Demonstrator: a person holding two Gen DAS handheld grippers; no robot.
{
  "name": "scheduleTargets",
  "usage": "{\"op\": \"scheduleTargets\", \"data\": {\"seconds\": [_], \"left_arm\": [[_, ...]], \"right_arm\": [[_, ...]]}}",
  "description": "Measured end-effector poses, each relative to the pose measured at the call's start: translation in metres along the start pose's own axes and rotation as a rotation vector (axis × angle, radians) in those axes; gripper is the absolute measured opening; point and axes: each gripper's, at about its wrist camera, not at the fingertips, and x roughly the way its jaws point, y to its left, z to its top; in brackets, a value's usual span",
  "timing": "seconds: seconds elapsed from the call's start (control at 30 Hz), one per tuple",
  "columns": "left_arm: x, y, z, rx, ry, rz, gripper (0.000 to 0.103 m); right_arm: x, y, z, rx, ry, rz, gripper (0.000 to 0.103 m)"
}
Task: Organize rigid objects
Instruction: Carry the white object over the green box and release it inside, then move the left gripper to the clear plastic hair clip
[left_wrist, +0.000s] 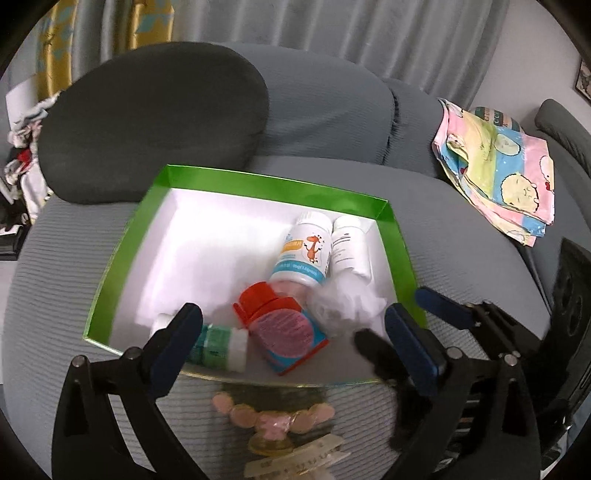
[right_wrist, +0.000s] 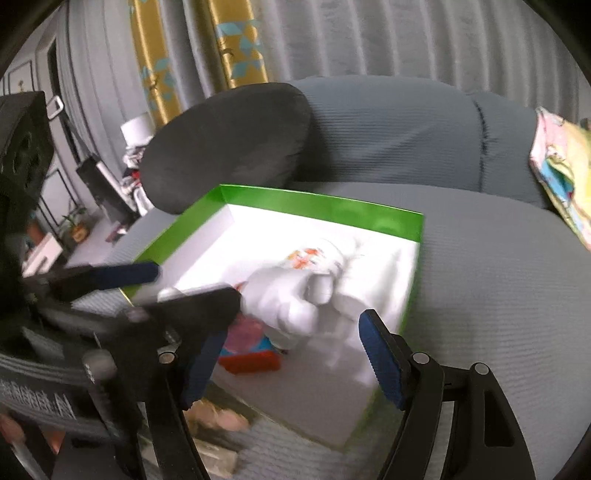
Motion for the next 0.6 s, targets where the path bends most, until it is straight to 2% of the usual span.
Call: {"op": "scheduleTargets", "data": {"seconds": [0.17, 0.37, 0.6], "left_arm": [[-0.018, 0.001, -0.011, 0.012, -0.033, 0.052, 0.100], [-0.039, -0.001, -0.027, 0.017, -0.055, 0.076, 0.100], [-0.063, -0.006, -0.048, 0.018, -0.072, 0.085, 0.100]], "right_arm": [[-0.026, -0.002, -0.006, 0.015, -0.027, -0.054, 0.077], [-0.054, 0.007, -0.018, -0.011, -0.042, -0.090, 0.080], [-0.077, 0.028, -0.031, -0.038, -0.043, -0.067, 0.080]]}}
